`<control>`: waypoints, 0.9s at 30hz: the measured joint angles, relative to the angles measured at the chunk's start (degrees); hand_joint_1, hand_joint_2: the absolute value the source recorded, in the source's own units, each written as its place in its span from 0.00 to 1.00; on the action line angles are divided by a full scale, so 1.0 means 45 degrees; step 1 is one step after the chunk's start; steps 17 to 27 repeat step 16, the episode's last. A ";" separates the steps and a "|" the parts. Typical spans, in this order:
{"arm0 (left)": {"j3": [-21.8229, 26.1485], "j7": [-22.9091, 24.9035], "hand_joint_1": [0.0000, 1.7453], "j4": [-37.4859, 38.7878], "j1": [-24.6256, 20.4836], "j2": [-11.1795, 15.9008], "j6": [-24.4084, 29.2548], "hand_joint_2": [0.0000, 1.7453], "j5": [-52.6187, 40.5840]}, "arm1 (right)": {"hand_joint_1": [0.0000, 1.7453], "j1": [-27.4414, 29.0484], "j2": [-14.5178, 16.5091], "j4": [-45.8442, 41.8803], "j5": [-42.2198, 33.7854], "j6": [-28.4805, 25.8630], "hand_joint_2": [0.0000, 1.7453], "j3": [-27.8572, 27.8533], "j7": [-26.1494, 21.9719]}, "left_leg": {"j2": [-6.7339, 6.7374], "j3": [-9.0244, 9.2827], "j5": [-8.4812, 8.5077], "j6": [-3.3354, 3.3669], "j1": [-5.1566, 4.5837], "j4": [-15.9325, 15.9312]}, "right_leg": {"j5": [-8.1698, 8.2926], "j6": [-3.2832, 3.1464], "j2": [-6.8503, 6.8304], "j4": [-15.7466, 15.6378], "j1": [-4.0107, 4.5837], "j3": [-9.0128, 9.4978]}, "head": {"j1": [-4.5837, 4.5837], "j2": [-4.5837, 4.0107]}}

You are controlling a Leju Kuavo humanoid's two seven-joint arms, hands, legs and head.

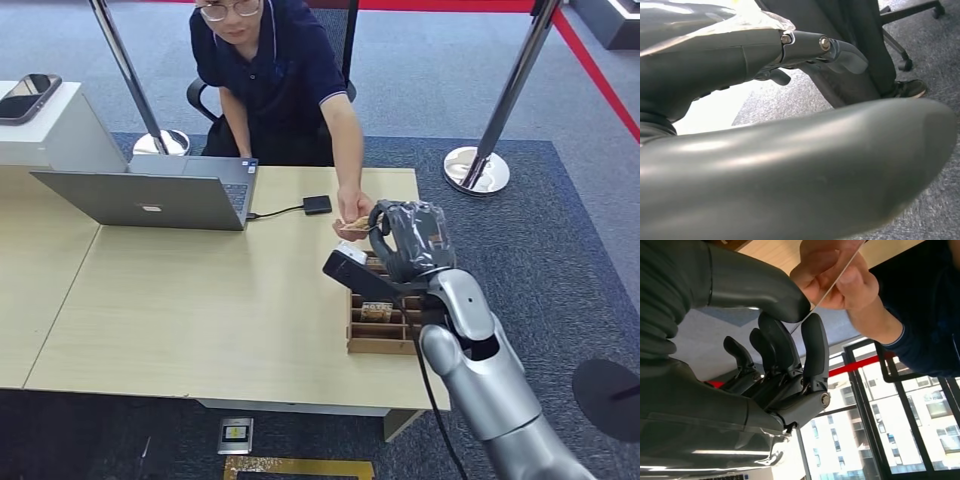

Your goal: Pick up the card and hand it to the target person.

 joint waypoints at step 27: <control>0.0000 0.0057 0.00 0.0007 -0.0012 0.0005 0.0005 0.00 -0.0029 | 0.00 -0.0940 0.1382 0.1611 0.0993 -0.0138 1.00 0.0000 0.0523 | -0.0001 -0.0002 0.0001 -0.0001 0.0000 0.0000 | 0.0000 0.0000 0.0000 0.0000 0.0000 -0.0001 | 0.0000 0.0000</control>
